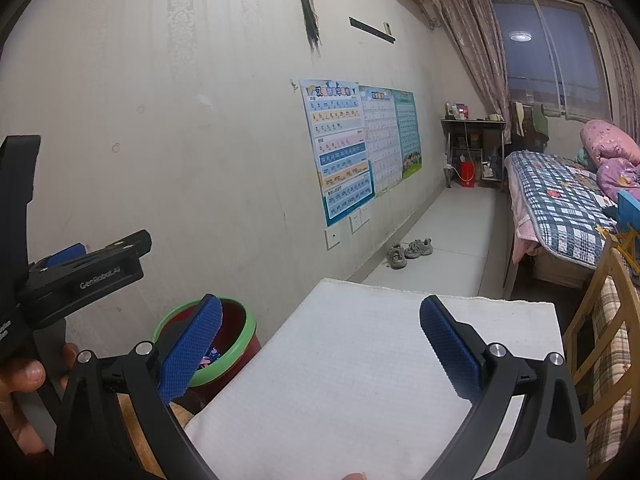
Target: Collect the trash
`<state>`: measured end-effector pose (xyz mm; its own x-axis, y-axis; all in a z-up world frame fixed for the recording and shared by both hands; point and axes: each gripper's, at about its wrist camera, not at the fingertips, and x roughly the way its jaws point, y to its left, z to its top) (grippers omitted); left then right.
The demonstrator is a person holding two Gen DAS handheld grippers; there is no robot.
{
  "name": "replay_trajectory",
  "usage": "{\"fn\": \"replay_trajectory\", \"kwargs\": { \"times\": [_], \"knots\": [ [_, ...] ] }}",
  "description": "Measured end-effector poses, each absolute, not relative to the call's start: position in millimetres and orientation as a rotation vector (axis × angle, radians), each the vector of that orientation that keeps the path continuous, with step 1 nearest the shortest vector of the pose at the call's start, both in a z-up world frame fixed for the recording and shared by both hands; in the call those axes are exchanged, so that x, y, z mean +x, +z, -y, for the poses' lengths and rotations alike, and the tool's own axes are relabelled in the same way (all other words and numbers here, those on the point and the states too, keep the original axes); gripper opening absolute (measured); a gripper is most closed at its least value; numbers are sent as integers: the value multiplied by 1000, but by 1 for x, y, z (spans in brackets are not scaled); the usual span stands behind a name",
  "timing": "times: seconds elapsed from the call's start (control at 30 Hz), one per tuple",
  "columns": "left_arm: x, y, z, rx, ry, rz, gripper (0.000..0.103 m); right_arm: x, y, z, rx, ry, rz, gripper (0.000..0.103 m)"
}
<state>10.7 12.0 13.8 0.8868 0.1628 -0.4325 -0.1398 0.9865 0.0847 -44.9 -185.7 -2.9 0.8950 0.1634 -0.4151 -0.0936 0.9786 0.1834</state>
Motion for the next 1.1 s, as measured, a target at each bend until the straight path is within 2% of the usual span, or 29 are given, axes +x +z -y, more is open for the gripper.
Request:
{"fn": "replay_trajectory", "kwargs": {
  "times": [1.1],
  "knots": [
    [14,7,-16,71,157,-489,98,-40,-32,183,165,131,-532,96]
  ]
}}
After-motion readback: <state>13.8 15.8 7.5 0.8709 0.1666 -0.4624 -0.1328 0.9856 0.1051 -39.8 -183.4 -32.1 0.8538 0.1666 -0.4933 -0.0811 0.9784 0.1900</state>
